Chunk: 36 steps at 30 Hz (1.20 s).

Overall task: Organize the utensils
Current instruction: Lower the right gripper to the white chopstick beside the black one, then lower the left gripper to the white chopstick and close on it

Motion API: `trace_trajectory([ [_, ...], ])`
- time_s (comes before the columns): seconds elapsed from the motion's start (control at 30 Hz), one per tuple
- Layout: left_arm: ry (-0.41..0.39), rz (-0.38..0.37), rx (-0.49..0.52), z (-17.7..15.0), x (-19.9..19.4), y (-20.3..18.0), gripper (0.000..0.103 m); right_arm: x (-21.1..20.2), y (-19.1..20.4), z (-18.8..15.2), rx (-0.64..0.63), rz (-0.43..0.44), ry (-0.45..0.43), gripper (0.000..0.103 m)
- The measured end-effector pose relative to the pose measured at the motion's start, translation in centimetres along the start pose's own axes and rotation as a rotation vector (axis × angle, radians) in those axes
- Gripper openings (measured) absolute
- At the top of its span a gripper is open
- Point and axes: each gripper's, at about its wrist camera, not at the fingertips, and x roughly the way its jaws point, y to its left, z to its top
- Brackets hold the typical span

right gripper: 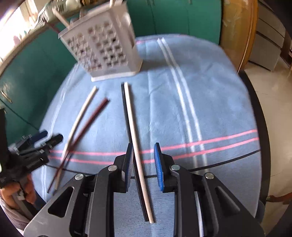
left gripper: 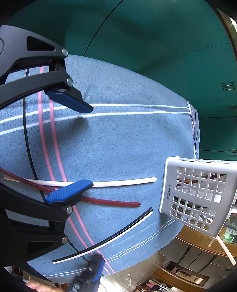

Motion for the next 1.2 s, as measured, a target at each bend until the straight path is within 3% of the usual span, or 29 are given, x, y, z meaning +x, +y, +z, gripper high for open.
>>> trace_trajectory([
  [0.2,0.008,0.004,-0.001,0.0,0.2,0.2,0.076,0.9,0.0,-0.1,-0.016,-0.023,0.005,0.024],
  [0.4,0.015,-0.004,0.0,-0.1,0.4,0.1,0.076,1.1,1.5,-0.6,-0.112,-0.087,0.006,0.026],
  [0.47,0.015,-0.006,0.002,-0.1,0.4,0.0,0.076,1.1,0.3,-0.1,-0.043,-0.085,0.012,0.018],
  [0.5,0.014,-0.008,0.004,-0.1,0.4,0.0,0.076,1.1,-0.3,0.1,-0.014,-0.087,0.014,0.008],
  [0.6,0.01,-0.011,0.004,-0.1,0.2,0.1,0.076,1.1,-1.9,0.4,0.048,-0.054,0.026,0.008],
  [0.8,-0.01,-0.036,-0.011,1.4,0.0,0.2,0.076,0.6,-1.3,-0.4,0.018,-0.026,0.1,0.008],
  [0.93,-0.006,-0.079,0.018,3.5,0.9,-1.0,0.076,0.5,-1.2,-0.1,0.02,-0.011,0.079,0.016],
  [1.07,0.03,-0.078,0.068,5.5,2.7,-2.7,0.076,1.1,-1.8,0.6,0.063,0.001,0.072,0.016],
  [1.2,0.07,-0.05,0.084,7.7,4.9,-3.8,0.07,1.3,-2.2,0.9,0.064,-0.002,0.067,0.017],
])
